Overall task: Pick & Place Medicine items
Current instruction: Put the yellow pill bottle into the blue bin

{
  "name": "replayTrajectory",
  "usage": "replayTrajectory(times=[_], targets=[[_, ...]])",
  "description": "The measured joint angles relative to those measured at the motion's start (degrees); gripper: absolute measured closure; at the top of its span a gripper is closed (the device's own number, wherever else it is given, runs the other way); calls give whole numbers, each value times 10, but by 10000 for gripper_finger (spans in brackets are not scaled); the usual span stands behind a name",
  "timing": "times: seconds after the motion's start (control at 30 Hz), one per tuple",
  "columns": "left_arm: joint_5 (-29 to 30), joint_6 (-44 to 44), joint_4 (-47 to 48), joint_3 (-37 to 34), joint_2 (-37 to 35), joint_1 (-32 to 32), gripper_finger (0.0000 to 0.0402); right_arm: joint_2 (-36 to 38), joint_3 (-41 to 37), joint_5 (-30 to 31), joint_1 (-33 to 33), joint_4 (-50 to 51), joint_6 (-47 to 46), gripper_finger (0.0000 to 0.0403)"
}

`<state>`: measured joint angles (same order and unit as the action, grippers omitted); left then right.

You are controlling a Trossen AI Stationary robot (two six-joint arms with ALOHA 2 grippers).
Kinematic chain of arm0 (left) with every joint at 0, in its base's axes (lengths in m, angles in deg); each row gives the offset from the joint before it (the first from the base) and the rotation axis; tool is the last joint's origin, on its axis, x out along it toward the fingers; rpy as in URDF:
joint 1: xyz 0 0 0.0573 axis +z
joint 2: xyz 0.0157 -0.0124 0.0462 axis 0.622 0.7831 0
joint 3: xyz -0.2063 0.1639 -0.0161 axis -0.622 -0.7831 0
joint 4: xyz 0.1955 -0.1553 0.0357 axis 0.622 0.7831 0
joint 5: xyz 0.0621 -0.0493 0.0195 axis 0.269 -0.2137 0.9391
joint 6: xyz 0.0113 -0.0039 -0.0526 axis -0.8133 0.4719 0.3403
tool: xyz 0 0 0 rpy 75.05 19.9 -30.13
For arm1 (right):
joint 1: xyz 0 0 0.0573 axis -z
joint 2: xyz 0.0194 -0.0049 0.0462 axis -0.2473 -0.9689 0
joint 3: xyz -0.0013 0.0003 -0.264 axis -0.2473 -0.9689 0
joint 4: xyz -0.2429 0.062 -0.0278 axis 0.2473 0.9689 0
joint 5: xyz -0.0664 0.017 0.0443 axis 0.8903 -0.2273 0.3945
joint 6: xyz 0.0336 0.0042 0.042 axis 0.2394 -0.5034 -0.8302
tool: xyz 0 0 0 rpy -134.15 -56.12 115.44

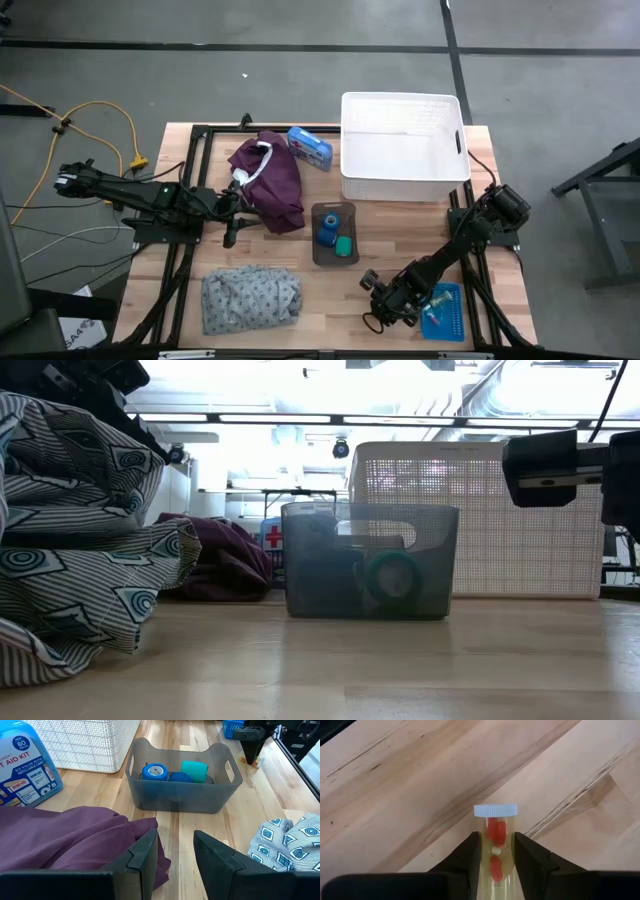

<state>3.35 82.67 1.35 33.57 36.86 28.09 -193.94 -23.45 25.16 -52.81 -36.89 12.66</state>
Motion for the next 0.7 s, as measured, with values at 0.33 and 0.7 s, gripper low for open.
replayTrajectory(times=[0.33,0.7], targets=[[0,0,0,0,0,0,279,115,0,35,15,11,-39,307],[0,0,0,0,0,0,279,159,0,91,-1,38,-134,306]])
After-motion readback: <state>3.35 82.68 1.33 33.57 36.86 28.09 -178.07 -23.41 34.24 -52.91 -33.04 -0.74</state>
